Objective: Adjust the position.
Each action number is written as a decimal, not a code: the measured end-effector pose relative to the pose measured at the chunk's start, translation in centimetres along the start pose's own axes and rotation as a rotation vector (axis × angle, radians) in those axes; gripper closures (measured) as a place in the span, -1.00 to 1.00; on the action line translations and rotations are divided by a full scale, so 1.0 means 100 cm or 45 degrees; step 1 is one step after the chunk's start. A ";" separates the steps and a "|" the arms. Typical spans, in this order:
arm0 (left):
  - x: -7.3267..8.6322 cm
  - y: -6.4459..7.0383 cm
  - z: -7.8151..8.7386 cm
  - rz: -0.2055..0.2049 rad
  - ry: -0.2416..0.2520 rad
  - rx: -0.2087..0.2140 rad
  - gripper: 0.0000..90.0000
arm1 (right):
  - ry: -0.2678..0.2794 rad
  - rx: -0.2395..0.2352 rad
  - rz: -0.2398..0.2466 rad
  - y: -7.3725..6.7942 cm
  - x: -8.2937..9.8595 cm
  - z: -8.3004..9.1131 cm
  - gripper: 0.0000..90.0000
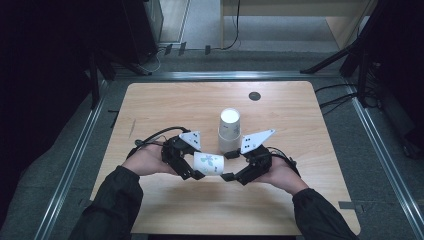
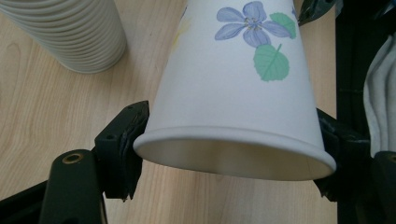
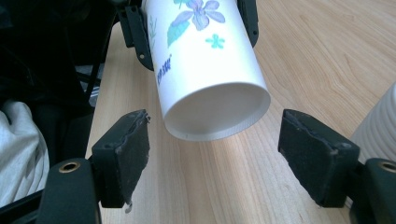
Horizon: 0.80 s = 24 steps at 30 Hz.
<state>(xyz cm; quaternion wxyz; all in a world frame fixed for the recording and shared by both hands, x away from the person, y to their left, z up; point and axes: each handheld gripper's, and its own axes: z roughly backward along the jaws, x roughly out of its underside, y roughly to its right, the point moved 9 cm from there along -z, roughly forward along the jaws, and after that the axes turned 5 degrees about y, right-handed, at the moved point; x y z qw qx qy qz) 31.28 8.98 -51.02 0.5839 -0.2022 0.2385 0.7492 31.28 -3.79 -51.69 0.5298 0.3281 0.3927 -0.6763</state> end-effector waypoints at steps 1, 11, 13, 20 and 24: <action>0.000 0.000 0.000 -0.008 -0.009 -0.005 -0.47 | -0.001 0.003 0.006 0.000 0.000 -0.001 -0.44; -0.001 0.003 -0.015 0.035 -0.110 0.056 -0.47 | -0.049 -0.016 0.030 -0.002 0.005 -0.012 -0.44; -0.002 0.004 -0.018 0.041 -0.133 0.061 -0.46 | -0.059 -0.022 0.030 -0.003 0.006 -0.014 -0.44; -0.003 0.006 -0.023 0.023 -0.166 0.058 -0.46 | -0.094 -0.038 0.035 -0.004 0.010 -0.022 -0.42; -0.003 0.007 -0.024 0.009 -0.172 0.057 -0.47 | -0.108 -0.048 0.038 -0.005 0.012 -0.025 -0.37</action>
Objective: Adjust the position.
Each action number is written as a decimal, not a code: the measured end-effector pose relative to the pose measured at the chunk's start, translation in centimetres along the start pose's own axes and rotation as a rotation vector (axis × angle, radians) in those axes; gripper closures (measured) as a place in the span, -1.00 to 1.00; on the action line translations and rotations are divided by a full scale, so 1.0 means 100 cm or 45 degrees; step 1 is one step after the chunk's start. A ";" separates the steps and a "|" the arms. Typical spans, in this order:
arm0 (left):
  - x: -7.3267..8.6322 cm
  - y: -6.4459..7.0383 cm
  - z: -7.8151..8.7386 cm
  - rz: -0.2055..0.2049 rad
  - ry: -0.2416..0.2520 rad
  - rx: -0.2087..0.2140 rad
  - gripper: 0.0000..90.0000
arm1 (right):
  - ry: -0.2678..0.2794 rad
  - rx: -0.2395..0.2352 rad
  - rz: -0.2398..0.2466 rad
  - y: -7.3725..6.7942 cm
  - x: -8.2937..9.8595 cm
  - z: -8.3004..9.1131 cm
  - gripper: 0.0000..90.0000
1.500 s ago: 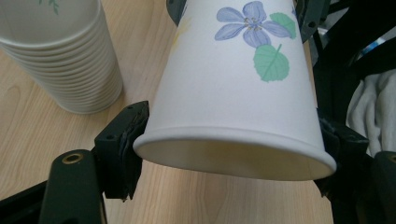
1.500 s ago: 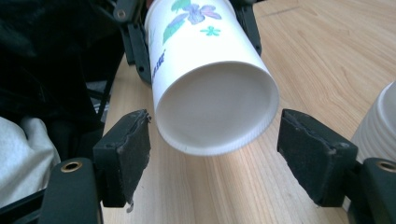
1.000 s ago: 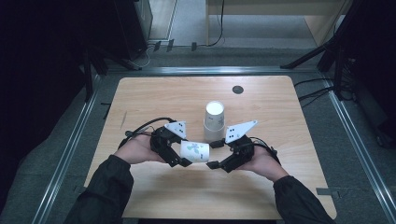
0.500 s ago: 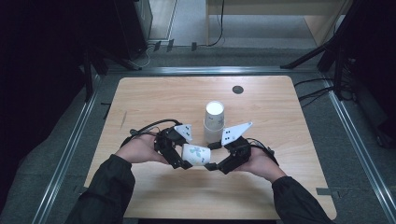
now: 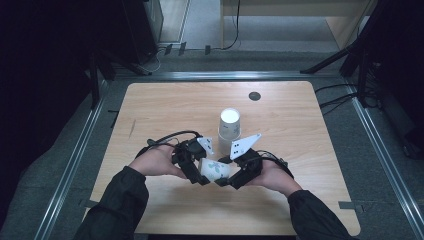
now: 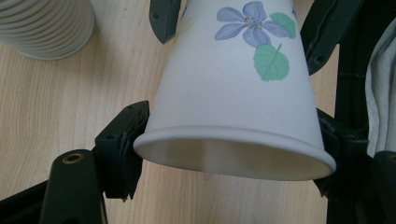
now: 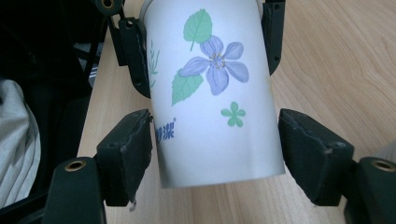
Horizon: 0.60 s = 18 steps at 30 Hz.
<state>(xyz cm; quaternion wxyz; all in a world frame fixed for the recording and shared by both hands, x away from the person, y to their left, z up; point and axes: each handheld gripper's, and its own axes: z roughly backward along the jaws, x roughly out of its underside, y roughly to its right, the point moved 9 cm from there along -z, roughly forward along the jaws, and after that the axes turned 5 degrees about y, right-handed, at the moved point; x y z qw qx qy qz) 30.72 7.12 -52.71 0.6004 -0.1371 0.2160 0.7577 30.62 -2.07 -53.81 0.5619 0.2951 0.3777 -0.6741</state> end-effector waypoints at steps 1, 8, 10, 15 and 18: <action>0.000 0.001 -0.001 -0.003 -0.001 0.000 -0.47 | -0.001 0.000 0.004 0.000 0.000 -0.001 -0.35; -0.001 0.002 -0.002 -0.030 0.005 -0.006 -0.47 | -0.023 -0.007 0.024 -0.002 0.002 -0.003 -0.26; -0.001 0.002 -0.002 -0.045 0.018 0.002 -0.49 | -0.029 -0.007 0.030 -0.003 0.002 -0.002 -0.25; -0.003 0.001 0.001 -0.062 0.072 -0.008 -0.60 | -0.014 0.001 0.040 -0.002 0.000 0.000 -0.25; -0.005 0.000 0.004 -0.042 0.110 0.000 -0.67 | 0.003 0.004 0.024 -0.001 -0.002 0.003 -0.25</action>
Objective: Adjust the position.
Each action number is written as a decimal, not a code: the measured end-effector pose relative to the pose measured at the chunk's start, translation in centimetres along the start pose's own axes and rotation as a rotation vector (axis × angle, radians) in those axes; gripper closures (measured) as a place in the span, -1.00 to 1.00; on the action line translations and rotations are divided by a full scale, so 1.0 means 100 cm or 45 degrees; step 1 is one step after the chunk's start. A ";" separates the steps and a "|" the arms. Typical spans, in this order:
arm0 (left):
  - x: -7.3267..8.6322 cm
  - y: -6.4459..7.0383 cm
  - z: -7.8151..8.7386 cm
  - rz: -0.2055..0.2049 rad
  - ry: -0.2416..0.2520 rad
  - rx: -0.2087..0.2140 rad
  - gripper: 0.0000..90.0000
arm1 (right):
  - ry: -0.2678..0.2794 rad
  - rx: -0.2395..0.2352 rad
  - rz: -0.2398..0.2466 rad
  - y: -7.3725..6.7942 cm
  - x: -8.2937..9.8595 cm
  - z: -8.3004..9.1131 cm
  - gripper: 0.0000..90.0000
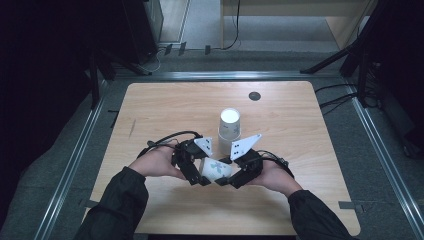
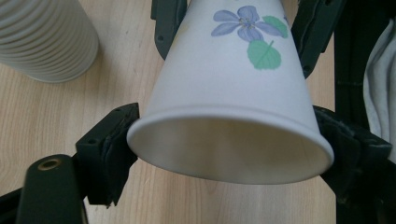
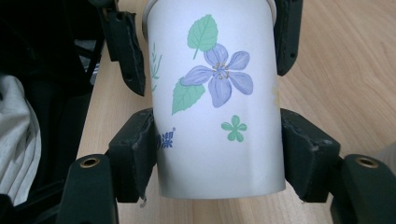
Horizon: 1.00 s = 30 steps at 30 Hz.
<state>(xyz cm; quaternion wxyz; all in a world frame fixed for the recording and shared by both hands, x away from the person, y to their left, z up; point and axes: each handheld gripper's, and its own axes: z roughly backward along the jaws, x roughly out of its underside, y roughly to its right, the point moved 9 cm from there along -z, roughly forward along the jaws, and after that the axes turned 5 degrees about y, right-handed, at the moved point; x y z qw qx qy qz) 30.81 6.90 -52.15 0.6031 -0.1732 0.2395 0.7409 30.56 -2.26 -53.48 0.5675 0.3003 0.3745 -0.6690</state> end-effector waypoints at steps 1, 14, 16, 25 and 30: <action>0.000 0.000 0.001 0.009 0.014 -0.002 -0.70 | 0.013 0.007 0.002 0.001 -0.001 0.001 -0.25; -0.003 -0.004 0.016 0.053 0.222 0.011 -0.72 | 0.125 0.027 -0.037 0.007 -0.009 0.021 -0.25; -0.004 -0.004 0.019 0.064 0.270 0.020 -0.72 | 0.130 0.030 -0.041 0.008 -0.010 0.023 -0.25; -0.012 -0.002 0.023 0.112 0.413 0.029 -0.71 | 0.175 0.020 -0.058 0.008 -0.013 0.028 -0.25; -0.017 -0.003 0.023 0.132 0.479 0.029 -0.71 | 0.199 0.010 -0.061 0.008 -0.015 0.029 -0.25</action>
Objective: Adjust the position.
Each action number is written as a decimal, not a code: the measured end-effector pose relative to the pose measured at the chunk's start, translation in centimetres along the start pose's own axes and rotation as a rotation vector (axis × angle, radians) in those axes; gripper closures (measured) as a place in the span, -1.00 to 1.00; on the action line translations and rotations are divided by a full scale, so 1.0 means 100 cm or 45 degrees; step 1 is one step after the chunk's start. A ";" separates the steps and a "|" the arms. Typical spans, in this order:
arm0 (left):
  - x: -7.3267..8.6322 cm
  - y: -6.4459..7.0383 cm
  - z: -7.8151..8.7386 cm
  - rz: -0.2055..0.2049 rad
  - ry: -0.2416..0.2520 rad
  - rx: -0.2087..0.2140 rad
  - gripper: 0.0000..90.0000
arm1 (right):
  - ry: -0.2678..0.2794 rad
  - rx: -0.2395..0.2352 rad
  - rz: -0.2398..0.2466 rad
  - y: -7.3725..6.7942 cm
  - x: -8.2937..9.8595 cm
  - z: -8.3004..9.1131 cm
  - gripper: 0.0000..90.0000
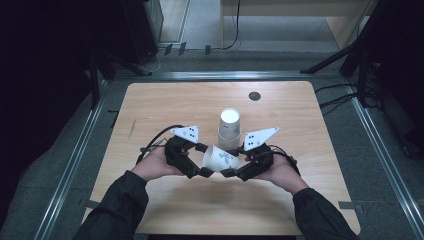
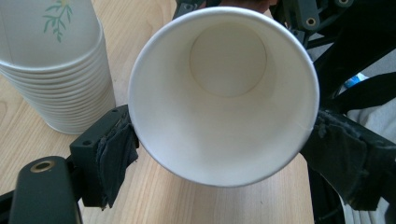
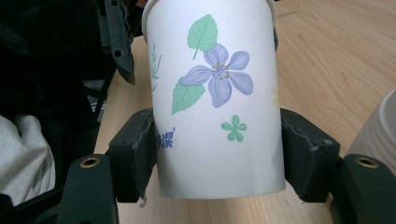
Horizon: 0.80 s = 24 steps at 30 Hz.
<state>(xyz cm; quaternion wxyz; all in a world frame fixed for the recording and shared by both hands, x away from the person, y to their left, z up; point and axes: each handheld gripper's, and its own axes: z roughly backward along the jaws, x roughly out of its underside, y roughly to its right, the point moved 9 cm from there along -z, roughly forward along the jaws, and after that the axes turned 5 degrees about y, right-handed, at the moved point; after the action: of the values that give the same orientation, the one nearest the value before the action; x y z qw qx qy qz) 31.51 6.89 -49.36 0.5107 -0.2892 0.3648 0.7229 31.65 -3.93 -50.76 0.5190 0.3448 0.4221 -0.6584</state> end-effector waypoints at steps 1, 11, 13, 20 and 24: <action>-0.001 0.000 0.000 -0.001 0.012 -0.002 -0.70 | 0.000 -0.002 -0.007 0.000 0.000 0.000 -0.25; -0.002 -0.001 -0.002 0.026 0.054 0.004 -0.52 | 0.012 -0.030 -0.024 -0.002 -0.001 -0.003 -0.24; -0.002 0.000 -0.002 0.020 0.047 0.004 -0.50 | 0.008 -0.034 -0.023 -0.003 0.000 -0.003 -0.24; 0.000 0.000 -0.003 0.010 0.022 0.000 -0.47 | -0.011 -0.053 -0.057 -0.003 0.003 -0.005 -0.27; 0.000 -0.002 0.001 0.006 0.009 -0.014 -0.47 | -0.050 -0.025 -0.046 0.000 0.007 -0.007 -0.41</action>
<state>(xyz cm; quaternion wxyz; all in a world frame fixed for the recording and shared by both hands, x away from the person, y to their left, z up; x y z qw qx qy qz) 31.67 7.00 -49.39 0.5059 -0.2937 0.3634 0.7251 31.49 -3.62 -51.67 0.5187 0.3190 0.4244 -0.6701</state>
